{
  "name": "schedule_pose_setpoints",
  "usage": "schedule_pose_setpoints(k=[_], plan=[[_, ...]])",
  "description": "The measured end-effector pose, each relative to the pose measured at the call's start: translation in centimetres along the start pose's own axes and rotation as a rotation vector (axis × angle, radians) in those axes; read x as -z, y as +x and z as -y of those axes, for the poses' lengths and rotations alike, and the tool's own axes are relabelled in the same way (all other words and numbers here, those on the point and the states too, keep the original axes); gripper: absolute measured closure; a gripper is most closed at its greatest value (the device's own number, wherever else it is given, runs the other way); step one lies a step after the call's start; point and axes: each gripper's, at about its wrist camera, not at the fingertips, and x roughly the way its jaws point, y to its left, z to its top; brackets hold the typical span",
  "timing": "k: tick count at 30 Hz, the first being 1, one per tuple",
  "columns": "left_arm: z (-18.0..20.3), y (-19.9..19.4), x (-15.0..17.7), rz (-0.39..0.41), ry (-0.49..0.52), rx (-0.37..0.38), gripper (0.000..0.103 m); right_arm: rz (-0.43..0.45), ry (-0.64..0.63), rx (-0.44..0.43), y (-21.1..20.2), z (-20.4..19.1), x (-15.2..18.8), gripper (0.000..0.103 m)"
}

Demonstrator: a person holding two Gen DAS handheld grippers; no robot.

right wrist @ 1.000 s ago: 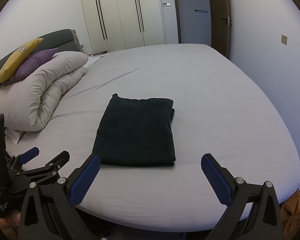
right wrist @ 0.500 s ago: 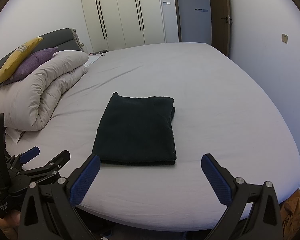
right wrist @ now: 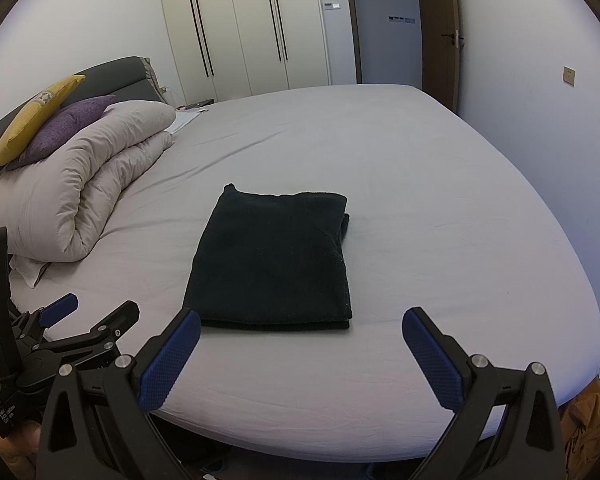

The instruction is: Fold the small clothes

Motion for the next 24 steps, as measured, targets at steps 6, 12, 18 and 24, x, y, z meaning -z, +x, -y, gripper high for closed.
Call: schedule_pose_setpoints(k=[6,12,18,24], plan=[[-0.12,0.02,0.13,-0.001,0.001,0.000,0.000,0.000,0.002,0.000,0.00,0.03,0.07,0.000],[-0.12,0.01,0.10,-0.001,0.001,0.001,0.000,-0.001,0.001,0.000,0.01,0.07,0.04,0.000],[-0.13,0.00,0.15,-0.002,0.001,0.001,0.000,-0.002,0.001,-0.001,0.00,0.08,0.10,0.000],[-0.13,0.02,0.16,-0.002,0.002,0.001,0.000,-0.002,0.001,0.000,0.00,0.10,0.01,0.000]])
